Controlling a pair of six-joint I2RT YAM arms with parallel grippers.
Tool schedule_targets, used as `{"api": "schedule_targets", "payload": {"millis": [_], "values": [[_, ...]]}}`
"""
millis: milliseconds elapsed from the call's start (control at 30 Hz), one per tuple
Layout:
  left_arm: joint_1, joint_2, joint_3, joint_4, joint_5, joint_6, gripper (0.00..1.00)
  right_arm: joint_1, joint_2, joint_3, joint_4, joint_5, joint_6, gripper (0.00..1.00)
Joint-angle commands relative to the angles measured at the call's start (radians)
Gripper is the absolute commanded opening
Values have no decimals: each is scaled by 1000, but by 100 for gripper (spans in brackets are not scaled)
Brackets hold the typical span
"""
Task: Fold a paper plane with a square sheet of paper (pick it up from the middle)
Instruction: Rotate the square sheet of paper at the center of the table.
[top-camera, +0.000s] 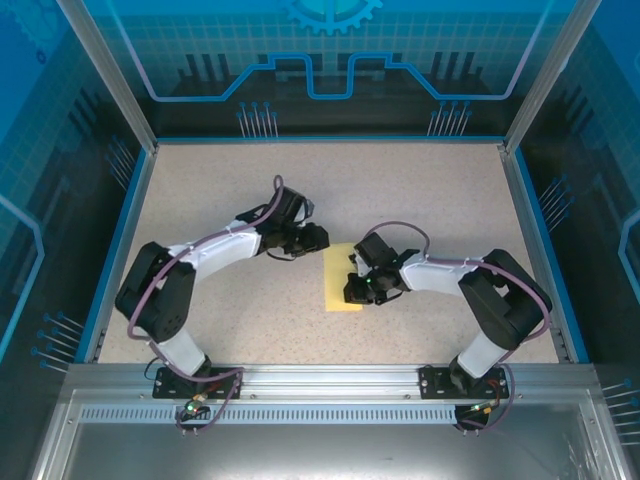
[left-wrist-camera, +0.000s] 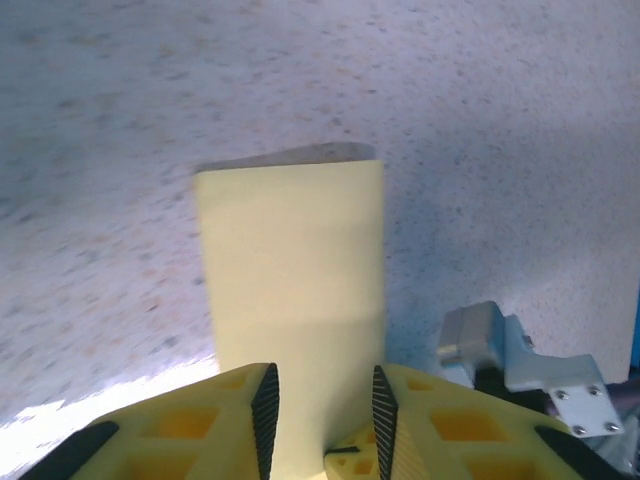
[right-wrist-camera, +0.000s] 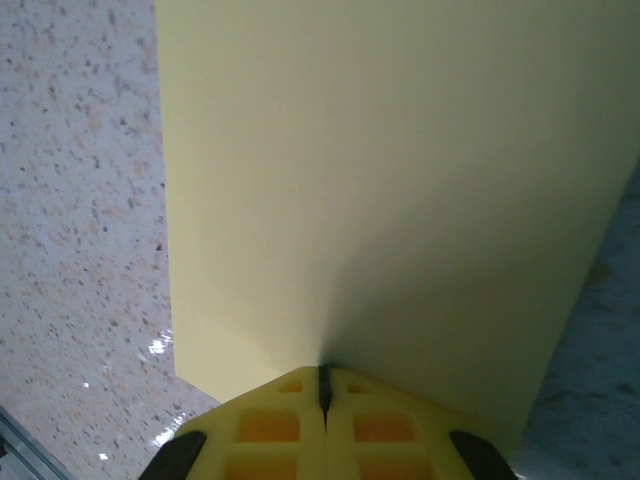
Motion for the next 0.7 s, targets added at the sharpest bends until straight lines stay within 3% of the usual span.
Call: {"api": "schedule_targets", "payload": {"millis": [0, 200, 433, 667], "values": [[12, -72, -80, -56, -112, -77, 37, 94, 31, -51, 64, 42, 161, 2], [31, -192, -198, -81, -204, -141, 48, 145, 153, 114, 120, 74, 227, 2], [60, -343, -311, -102, -259, -214, 64, 60, 195, 353, -74, 69, 49, 5], [60, -387, -320, -110, -242, -221, 75, -53, 231, 388, -162, 78, -35, 5]]}}
